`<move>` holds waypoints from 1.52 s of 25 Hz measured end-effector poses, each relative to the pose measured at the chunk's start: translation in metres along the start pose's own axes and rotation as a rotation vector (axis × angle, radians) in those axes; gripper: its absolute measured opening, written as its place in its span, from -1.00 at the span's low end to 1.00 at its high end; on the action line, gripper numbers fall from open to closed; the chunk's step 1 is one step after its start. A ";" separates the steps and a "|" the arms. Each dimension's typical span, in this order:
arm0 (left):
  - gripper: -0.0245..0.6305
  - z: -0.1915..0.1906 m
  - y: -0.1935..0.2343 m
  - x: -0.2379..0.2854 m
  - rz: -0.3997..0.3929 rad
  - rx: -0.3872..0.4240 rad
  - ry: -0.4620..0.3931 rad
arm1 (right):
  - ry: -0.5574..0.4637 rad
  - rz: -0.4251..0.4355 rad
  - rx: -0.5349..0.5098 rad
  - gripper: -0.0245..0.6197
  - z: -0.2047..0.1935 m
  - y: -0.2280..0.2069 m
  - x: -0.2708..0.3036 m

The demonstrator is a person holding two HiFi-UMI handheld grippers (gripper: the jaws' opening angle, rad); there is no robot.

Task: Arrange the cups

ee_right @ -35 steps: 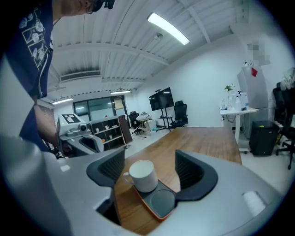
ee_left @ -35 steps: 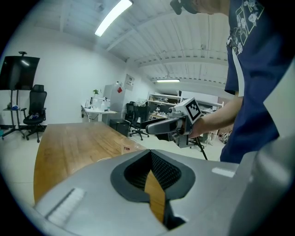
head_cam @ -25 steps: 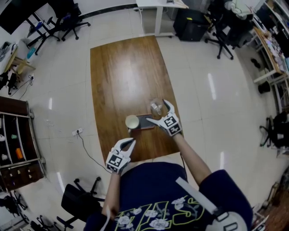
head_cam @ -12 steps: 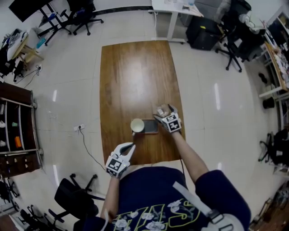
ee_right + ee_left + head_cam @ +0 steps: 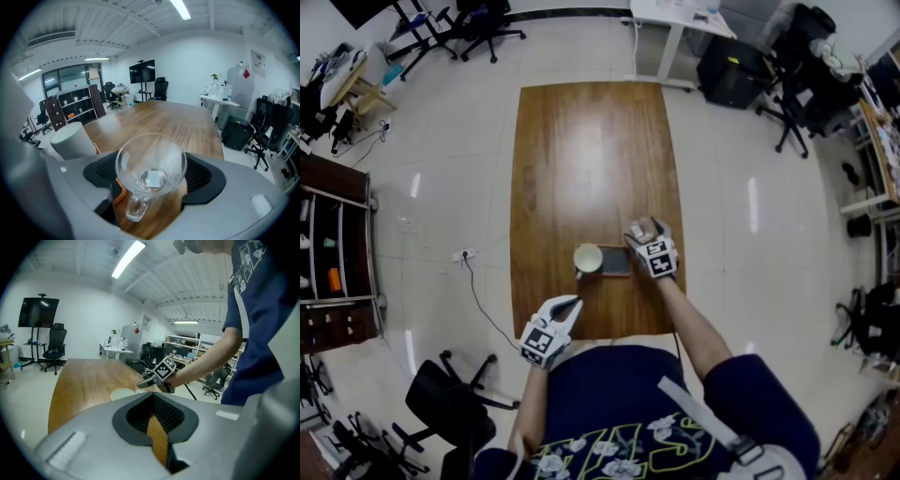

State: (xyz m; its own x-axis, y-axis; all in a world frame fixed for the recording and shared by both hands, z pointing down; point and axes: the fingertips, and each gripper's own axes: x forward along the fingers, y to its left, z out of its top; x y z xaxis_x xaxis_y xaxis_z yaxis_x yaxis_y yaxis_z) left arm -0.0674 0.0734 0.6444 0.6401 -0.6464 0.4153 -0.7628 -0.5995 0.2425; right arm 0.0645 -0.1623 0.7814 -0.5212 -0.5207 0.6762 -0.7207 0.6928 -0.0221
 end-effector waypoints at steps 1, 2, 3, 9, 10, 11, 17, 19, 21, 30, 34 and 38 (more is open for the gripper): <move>-0.92 0.000 -0.001 0.000 -0.001 0.000 0.003 | -0.001 0.001 -0.014 0.33 0.001 0.001 -0.001; -0.92 0.000 -0.001 0.001 -0.001 0.000 0.004 | -0.003 0.002 -0.028 0.33 0.002 0.003 -0.002; -0.92 0.000 -0.001 0.001 -0.001 -0.001 0.004 | -0.007 0.003 -0.042 0.33 0.002 0.005 -0.003; -0.92 -0.002 0.000 0.000 0.003 -0.016 -0.001 | 0.005 0.013 -0.033 0.32 -0.004 0.009 -0.013; -0.92 -0.002 0.001 -0.001 0.002 -0.020 -0.002 | 0.009 0.016 -0.027 0.32 -0.004 0.011 -0.015; -0.92 -0.003 0.001 -0.001 0.000 -0.022 -0.002 | 0.012 0.021 -0.022 0.32 -0.003 0.013 -0.017; -0.92 -0.006 0.000 0.001 -0.006 -0.023 0.001 | -0.037 0.045 -0.005 0.32 0.001 0.021 -0.026; -0.92 -0.005 0.001 0.002 -0.006 -0.025 -0.002 | -0.033 0.048 -0.010 0.32 0.003 0.025 -0.031; -0.92 -0.005 0.002 0.002 -0.006 -0.028 -0.005 | -0.024 0.049 -0.021 0.32 0.004 0.029 -0.037; -0.92 -0.006 0.003 -0.002 -0.011 -0.039 -0.010 | -0.043 0.105 -0.031 0.32 0.007 0.064 -0.054; -0.92 -0.006 0.003 -0.001 -0.011 -0.041 -0.013 | -0.035 0.150 -0.044 0.32 0.005 0.086 -0.061; -0.92 -0.010 0.004 -0.003 -0.011 -0.043 -0.009 | -0.028 0.193 -0.065 0.32 -0.003 0.105 -0.057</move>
State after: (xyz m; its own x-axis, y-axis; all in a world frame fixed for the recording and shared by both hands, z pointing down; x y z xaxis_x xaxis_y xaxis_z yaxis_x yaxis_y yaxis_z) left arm -0.0730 0.0774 0.6532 0.6487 -0.6447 0.4044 -0.7591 -0.5855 0.2843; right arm 0.0199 -0.0583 0.7432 -0.6597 -0.3880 0.6436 -0.5756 0.8115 -0.1007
